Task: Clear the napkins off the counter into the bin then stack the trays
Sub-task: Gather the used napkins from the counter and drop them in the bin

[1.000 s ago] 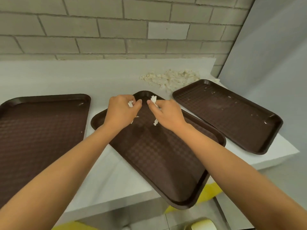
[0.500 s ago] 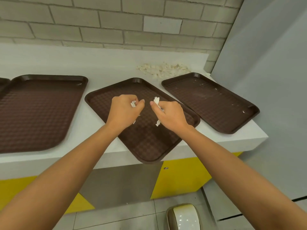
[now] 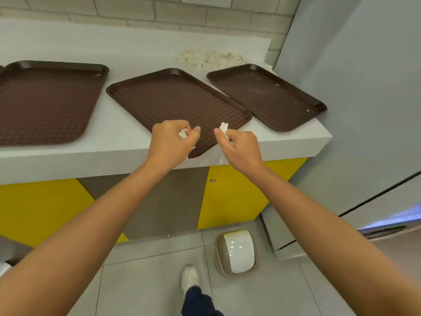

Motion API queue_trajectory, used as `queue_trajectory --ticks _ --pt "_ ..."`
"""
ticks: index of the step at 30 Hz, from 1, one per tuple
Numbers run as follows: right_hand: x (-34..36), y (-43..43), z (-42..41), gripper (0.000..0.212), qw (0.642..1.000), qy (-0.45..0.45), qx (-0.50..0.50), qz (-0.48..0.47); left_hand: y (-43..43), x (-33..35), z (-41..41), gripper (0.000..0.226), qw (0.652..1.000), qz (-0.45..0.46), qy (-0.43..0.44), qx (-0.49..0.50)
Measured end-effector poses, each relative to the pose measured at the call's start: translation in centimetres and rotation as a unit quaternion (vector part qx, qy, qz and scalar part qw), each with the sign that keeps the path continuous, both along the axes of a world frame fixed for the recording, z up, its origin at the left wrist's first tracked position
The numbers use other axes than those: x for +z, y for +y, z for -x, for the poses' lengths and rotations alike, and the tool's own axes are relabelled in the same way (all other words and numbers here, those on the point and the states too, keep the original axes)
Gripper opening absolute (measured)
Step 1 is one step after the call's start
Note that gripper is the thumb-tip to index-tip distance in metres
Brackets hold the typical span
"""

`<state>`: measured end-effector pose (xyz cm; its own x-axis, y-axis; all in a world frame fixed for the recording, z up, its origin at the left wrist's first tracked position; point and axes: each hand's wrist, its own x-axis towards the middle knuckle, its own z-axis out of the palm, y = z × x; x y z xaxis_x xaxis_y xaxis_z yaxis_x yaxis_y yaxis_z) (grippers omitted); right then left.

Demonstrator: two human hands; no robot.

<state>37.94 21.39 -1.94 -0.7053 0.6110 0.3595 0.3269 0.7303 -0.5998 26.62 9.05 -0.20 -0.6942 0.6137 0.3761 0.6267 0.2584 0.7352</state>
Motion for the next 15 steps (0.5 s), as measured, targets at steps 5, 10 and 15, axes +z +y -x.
queue_trajectory --ticks 5,10,15 --pt "-2.4 -1.0 -4.3 0.053 1.000 -0.018 -0.009 0.000 -1.3 -1.5 -4.6 0.038 0.998 0.020 -0.045 -0.038" --pt "-4.9 -0.4 -7.4 0.053 0.999 -0.018 -0.024 0.033 -0.7 -3.5 -8.5 0.038 0.994 0.049 -0.062 -0.076" --pt "-8.8 1.3 -11.3 0.052 0.995 -0.055 -0.016 0.086 1.9 -7.6 -12.1 0.041 0.989 0.078 -0.096 -0.076"
